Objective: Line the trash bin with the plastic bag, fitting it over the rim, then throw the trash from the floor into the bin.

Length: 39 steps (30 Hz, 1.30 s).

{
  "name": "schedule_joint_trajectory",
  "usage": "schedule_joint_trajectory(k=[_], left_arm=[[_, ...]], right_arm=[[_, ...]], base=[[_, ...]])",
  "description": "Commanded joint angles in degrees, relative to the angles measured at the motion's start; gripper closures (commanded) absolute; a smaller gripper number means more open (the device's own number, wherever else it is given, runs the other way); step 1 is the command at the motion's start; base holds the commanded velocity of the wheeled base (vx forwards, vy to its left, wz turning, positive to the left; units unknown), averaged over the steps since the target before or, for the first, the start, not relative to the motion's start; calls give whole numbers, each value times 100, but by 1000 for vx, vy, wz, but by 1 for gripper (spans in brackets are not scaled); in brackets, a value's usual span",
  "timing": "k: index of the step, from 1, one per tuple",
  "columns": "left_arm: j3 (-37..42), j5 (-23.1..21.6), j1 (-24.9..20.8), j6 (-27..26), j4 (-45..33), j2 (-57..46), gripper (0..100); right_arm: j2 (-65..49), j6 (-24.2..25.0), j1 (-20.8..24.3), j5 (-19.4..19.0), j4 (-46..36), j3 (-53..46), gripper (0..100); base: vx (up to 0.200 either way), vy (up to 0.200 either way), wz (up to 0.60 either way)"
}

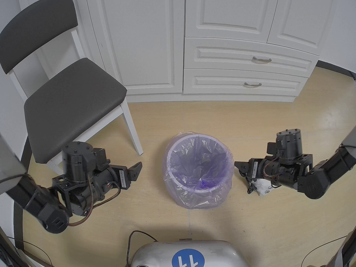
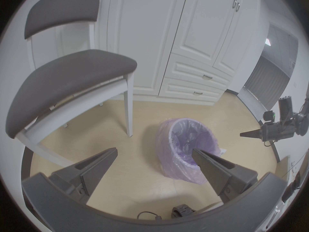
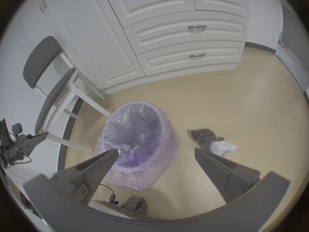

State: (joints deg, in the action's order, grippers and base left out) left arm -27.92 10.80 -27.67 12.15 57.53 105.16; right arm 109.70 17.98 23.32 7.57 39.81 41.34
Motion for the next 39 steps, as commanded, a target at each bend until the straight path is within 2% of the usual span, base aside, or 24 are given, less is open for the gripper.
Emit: schedule_joint_trajectory(k=[1,2,4,7,17,22,25,39], left_arm=[[638,194,-195,121,-101,-1322,0],[638,194,-195,121,-101,-1322,0],[753,221,-168,156,-110,-1472,0],[955,256,-168,244,-40,-1621,0],[990,774,-256,200,-66,-1586,0],[972,871,-256,164,-75,-1366,0],[832,941,-212,-161,-22,-1217,0],[858,1108,-300,-477,-31,-1489,0]], right_arm=[[-766,-532,-267,412,-18,-398,0],[-766,-532,-267,412,-18,-398,0],[-845,-893,-346,843,-132,-460,0],[-1162,-1218,-451,1018,-220,-592,0],[-2717,-1763,-372,1027,-1125,-812,0],[-2893,-1798,-372,1036,-1266,-794,0],[-2753,-1798,-363,1036,-1248,-803,0],[-2085,-1781,-372,1062,-1178,-829,0]], base=[[0,0,0],[0,0,0],[0,0,0],[0,0,0],[0,0,0],[0,0,0],[0,0,0],[0,0,0]])
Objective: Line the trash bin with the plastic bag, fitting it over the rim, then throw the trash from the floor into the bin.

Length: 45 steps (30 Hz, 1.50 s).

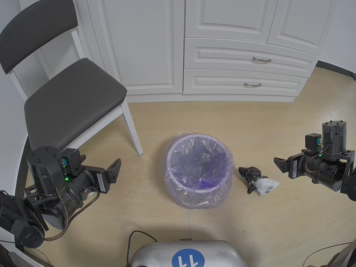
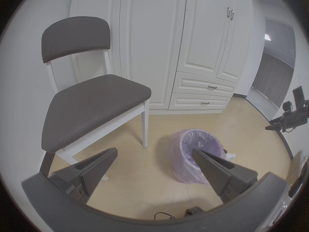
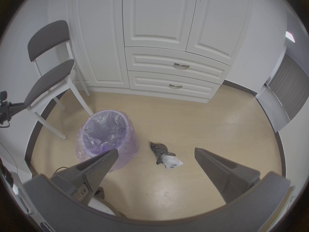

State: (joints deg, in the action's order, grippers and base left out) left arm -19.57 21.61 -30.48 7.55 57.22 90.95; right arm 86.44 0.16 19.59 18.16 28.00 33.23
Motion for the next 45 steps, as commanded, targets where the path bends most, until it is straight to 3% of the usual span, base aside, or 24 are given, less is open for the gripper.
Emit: schedule_joint_trajectory(k=[1,15,22,25,28,32,35,45], left_arm=[[14,45,-20,-25,-9,-69,0],[-12,53,-64,-113,-9,-95,0],[-21,45,-160,-245,-106,-350,0],[-65,45,-160,-254,-97,-350,0],[-82,53,-160,-254,-106,-438,0],[-82,53,-125,-262,-106,-473,0],[-56,53,-125,-254,-106,-429,0],[-74,53,-143,-254,-97,-315,0]], right_arm=[[277,2,1,3,4,-18,0],[487,11,-96,135,4,69,0],[496,37,-544,108,-348,456,0],[531,292,-773,-111,-1095,896,0],[435,749,-737,-727,-2141,1484,0],[795,758,-729,-1008,-3064,2601,0],[1270,696,-729,-1017,-3196,3163,0],[2500,722,-948,-1061,-2985,3444,0]], base=[[0,0,0],[0,0,0],[0,0,0],[0,0,0],[0,0,0],[0,0,0],[0,0,0],[0,0,0]])
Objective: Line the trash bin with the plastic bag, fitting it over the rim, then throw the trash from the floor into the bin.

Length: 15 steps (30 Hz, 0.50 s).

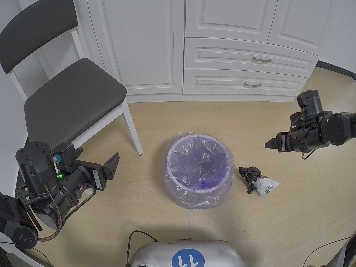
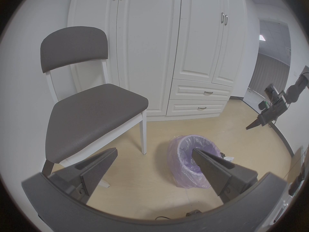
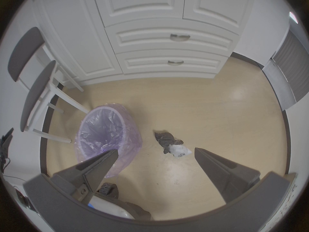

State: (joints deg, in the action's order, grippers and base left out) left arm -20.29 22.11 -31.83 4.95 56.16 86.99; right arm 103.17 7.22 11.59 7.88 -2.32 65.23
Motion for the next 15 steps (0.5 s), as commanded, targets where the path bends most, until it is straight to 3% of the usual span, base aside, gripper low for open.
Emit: schedule_joint_trajectory(k=[1,15], left_arm=[[-2,3,1,6,9,81,0],[42,12,10,-3,79,72,0]], right_arm=[[995,-1,-245,-76,65,297,0],[2366,34,-817,-84,91,868,0]], base=[[0,0,0],[0,0,0]])
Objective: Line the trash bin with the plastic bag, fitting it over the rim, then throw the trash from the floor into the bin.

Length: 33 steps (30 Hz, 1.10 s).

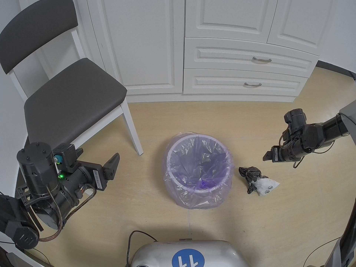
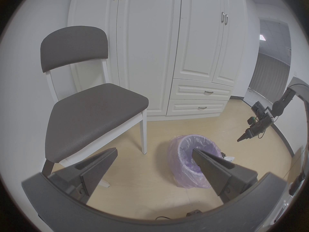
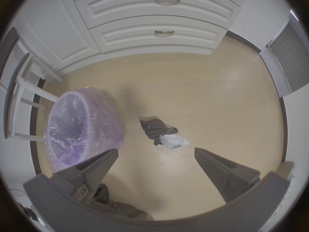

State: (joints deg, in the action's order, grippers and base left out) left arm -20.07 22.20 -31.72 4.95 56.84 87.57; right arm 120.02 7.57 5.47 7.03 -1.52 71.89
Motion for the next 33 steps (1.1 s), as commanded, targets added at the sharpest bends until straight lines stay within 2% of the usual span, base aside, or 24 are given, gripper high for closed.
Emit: schedule_joint_trajectory(k=[1,9,16,23,29,33], left_arm=[[29,4,-1,-3,11,15,0],[47,4,-1,-3,11,77,0],[47,4,8,6,11,138,0],[38,144,8,-12,-7,164,0],[20,144,175,-12,20,270,0],[3,136,298,-12,20,270,0]], right_arm=[[786,8,-257,-9,21,256,0],[1208,25,-380,-299,12,572,0],[1868,96,-389,-299,108,924,0],[2905,122,-319,-308,1137,1214,0],[3045,139,-328,-747,882,1715,0],[3731,139,-310,-598,697,2593,0]], base=[[0,0,0],[0,0,0],[0,0,0],[0,0,0],[0,0,0],[0,0,0]])
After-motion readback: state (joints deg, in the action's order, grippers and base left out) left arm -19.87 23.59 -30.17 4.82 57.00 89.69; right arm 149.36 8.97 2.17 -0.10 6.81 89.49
